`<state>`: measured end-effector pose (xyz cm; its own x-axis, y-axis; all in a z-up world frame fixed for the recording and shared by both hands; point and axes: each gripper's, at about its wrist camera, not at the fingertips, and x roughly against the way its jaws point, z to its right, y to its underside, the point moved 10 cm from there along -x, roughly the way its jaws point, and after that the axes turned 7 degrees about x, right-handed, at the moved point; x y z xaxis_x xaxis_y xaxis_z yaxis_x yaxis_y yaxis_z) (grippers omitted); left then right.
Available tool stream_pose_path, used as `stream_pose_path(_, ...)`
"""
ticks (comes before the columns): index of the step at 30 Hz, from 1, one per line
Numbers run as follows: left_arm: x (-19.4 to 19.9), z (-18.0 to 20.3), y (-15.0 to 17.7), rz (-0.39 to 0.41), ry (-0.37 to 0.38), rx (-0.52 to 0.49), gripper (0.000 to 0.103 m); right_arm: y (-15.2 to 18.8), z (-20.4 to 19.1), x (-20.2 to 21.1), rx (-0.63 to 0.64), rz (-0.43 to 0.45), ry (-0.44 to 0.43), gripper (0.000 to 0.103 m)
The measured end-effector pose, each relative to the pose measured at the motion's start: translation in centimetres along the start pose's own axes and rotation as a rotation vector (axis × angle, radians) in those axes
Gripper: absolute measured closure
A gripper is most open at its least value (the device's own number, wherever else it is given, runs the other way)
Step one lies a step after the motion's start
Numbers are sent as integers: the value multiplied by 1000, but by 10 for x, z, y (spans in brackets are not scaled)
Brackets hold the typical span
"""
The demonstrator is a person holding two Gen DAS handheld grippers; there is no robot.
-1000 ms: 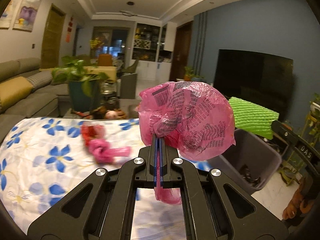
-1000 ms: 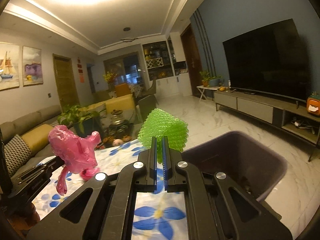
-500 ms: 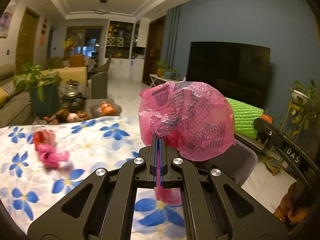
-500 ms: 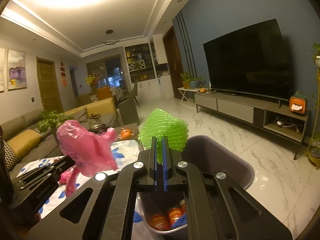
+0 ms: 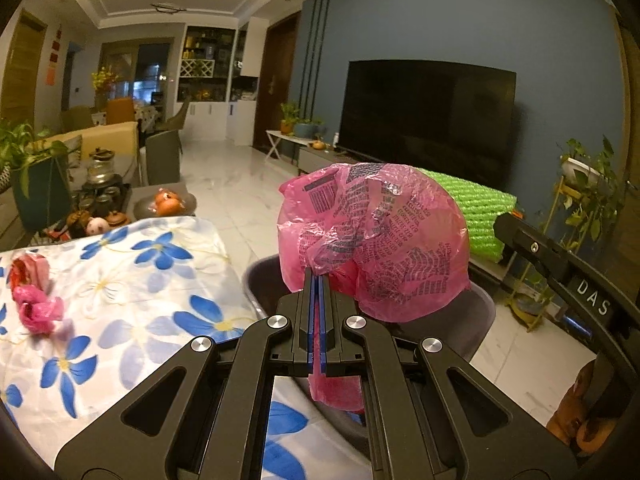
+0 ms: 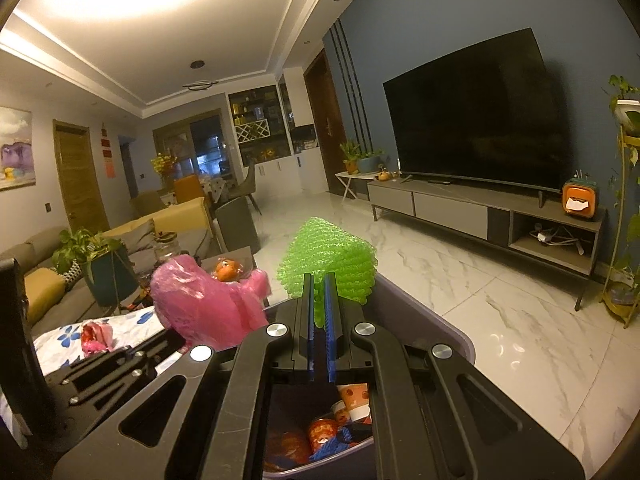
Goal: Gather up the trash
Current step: 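Open the right gripper to drop the net while the left gripper drops the pink bag, then move both open tools back over the table toward the remaining trash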
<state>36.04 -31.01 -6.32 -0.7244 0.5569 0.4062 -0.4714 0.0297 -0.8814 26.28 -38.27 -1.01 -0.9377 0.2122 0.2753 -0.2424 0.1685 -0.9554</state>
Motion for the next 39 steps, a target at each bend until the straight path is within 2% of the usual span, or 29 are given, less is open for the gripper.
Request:
stream_pose_path(12,-26,7,17,-54,40,4,101,3,12,-15,-28,-20,-8,98)
stream_pose_path(14,-28,5,17,-56,44,9,96,4,11,-17,-28,-23,-9,97)
stream_pose_path(16,-27,4,18,-54,45,10,81,3,14,-20,-34,-26,-13,97)
stream_pose_path(17,-26,4,19,-54,51,15,75,4,15,-21,-41,-29,-14,94)
stream_pose_path(19,-25,2,18,-42,49,23,53,5,20,-22,-49,-34,-11,84)
stream_pose_path(20,-22,-1,18,-28,39,25,50,6,22,-22,-50,-34,-8,75)
stream_pose_path(22,-20,-7,17,-16,24,34,37,6,24,-21,-56,-30,2,64)
stream_pose_path(25,-10,-18,13,11,9,64,27,8,27,-20,-61,-33,11,57)
stream_pose_path(29,5,-31,9,45,-25,76,21,8,26,-16,-69,-32,14,46)
stream_pose_path(32,18,-45,11,66,-77,72,19,9,21,-12,-61,-24,20,36)
stream_pose_path(39,65,-100,24,110,-229,125,17,16,2,-8,-40,-28,3,25)
